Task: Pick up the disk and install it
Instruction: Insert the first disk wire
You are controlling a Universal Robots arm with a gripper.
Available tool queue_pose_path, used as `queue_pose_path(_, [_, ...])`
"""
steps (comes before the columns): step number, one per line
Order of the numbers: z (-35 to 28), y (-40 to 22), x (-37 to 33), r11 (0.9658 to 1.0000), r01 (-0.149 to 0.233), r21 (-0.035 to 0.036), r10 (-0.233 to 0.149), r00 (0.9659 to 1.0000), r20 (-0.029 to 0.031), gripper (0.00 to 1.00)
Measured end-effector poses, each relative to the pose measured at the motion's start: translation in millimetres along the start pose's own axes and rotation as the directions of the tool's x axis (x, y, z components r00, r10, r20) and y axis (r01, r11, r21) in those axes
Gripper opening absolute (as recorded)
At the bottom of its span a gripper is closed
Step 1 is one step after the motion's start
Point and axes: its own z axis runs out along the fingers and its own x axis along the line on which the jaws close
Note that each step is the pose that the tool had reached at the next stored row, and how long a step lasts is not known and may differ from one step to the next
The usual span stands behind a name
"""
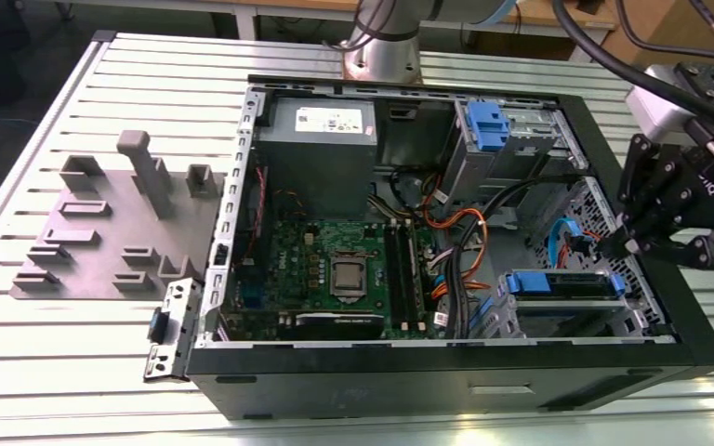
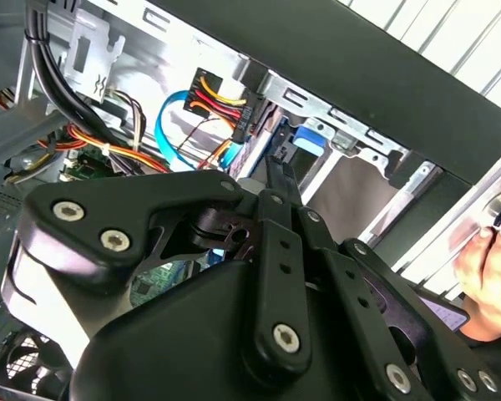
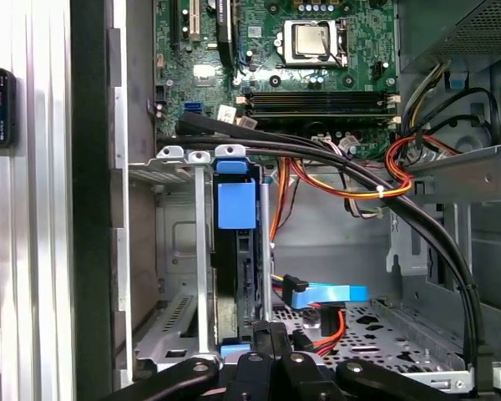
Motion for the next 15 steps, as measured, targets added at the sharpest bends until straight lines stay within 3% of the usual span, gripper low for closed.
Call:
queue_pose_path(3, [0.2, -0.5, -3.9, 1.0, 0.0, -0.0019, 0.0, 1.0, -0.0001, 0.11])
queue_pose_path(5, [0.4, -2.1, -6.1, 1.0, 0.0, -0.0091, 0.0, 1.0, -0.0005, 0.11])
queue_pose_path(7, [0.6, -4.4, -8.2, 0.9998, 0.0, -0.0188, 0.0, 1.0, -0.0011, 0.11])
queue_pose_path(11, [1.5, -12.3, -10.9, 0.9988, -0.002, -0.0487, 0.001, 1.0, -0.0025, 0.11])
queue_pose_path(13, [2.2, -15.0, -13.1, 0.9983, -0.002, -0.0575, 0.002, 1.0, -0.003, 0.11])
queue_pose_path(15, [2.9, -15.3, -16.4, 0.9981, -0.002, -0.0615, 0.002, 1.0, -0.0021, 0.11])
